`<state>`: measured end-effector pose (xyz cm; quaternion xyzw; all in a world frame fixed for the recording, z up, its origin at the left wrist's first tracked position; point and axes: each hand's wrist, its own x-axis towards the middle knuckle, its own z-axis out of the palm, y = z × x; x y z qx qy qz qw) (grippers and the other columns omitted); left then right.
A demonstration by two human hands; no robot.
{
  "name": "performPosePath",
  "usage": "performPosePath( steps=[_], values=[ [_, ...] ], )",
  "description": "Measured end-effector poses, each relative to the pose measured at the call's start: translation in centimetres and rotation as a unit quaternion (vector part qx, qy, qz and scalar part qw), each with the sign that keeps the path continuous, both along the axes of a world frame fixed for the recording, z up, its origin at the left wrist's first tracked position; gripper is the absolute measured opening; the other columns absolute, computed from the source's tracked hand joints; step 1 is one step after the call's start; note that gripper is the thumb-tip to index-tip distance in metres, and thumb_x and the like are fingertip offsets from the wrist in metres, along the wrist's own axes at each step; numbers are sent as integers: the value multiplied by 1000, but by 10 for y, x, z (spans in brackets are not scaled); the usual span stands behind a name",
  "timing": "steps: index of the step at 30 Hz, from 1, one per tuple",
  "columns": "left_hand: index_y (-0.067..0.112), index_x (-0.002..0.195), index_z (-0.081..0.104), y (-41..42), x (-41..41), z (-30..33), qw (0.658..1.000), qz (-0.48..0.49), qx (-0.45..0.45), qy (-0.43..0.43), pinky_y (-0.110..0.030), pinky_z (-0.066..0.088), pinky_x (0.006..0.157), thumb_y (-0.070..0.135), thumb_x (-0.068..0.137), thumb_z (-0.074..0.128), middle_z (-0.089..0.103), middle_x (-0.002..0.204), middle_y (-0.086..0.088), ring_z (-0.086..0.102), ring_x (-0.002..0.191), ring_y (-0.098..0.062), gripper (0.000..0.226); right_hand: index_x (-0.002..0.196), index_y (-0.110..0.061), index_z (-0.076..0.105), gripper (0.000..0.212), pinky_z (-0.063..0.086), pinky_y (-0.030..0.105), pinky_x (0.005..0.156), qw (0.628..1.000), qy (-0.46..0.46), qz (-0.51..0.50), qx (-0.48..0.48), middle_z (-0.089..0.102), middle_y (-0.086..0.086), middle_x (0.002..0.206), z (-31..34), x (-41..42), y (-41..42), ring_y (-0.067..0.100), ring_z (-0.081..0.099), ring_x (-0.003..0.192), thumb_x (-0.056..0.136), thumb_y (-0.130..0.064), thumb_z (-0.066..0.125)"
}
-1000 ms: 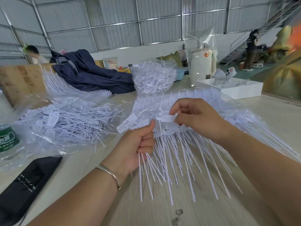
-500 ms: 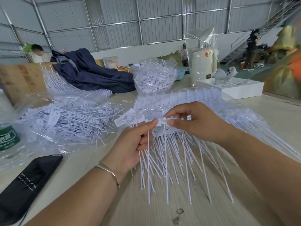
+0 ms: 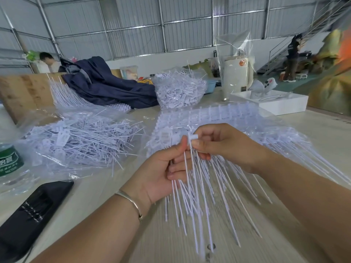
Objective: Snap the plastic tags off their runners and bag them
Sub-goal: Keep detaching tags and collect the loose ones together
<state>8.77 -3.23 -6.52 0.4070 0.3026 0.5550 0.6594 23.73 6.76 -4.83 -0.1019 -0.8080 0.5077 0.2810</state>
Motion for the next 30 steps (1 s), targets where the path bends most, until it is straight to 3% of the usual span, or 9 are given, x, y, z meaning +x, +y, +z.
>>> performPosePath(
  steps=[2,7,12,14,18,20,23,26,30],
  values=[
    [15,72,73,2,-1,1,998,52,-13,13,-15,12,37,34,86,60,51,56,8,18,47,-4,27,76,-17,66,25,46,22,63,1000,-14,-23,9,60,9,66,0,-1,0,17,53,61,80,-42,66],
    [16,73,51,10,-6,-4,985,167,-50,1,-13,20,35,31,81,64,47,61,3,34,46,-3,22,87,-13,66,16,42,20,56,994,-25,-101,37,53,9,66,0,0,9,11,51,58,82,-24,75],
    [20,58,64,8,-13,-6,975,210,-56,35,-12,21,33,17,71,74,35,54,9,27,38,-1,17,85,-17,63,16,36,25,62,973,-51,-168,151,50,14,67,-1,5,18,11,43,60,83,-26,75],
    [17,64,59,11,-15,-7,967,240,-79,25,-12,24,34,14,74,73,36,55,7,31,40,-2,18,85,-21,67,14,32,27,62,959,-73,-176,212,53,18,71,-2,6,18,11,40,60,83,-32,74],
    [18,74,48,13,-16,-9,956,269,-105,60,-13,26,33,30,89,66,39,55,5,32,39,-4,26,89,-32,71,12,33,19,60,947,-103,-178,249,47,-3,62,-4,4,16,5,41,55,82,-42,72],
    [16,78,50,12,-15,-10,955,258,-105,105,-14,23,33,44,88,62,35,54,6,26,38,-4,31,94,-32,73,16,34,23,60,941,-122,-168,266,49,-1,62,-5,2,14,7,40,55,83,-43,71],
    [16,84,58,10,-12,-9,957,223,-101,155,-15,19,34,53,75,69,25,60,6,21,40,-4,40,96,-34,73,17,29,15,55,936,-134,-164,280,47,-6,57,-5,0,12,3,45,53,82,-45,70],
    [19,69,74,8,-8,-9,954,197,-99,204,-16,16,36,38,73,79,25,57,8,20,41,-4,20,99,-32,73,19,34,14,54,937,-135,-162,280,44,-8,52,-6,0,12,3,44,50,84,-43,69],
    [16,76,58,11,-11,-11,953,232,-107,163,-15,15,34,18,79,76,27,53,8,19,37,-4,18,98,-29,72,23,36,21,57,931,-153,-170,283,53,-7,61,-5,3,19,6,45,53,85,-47,65]
  ],
)
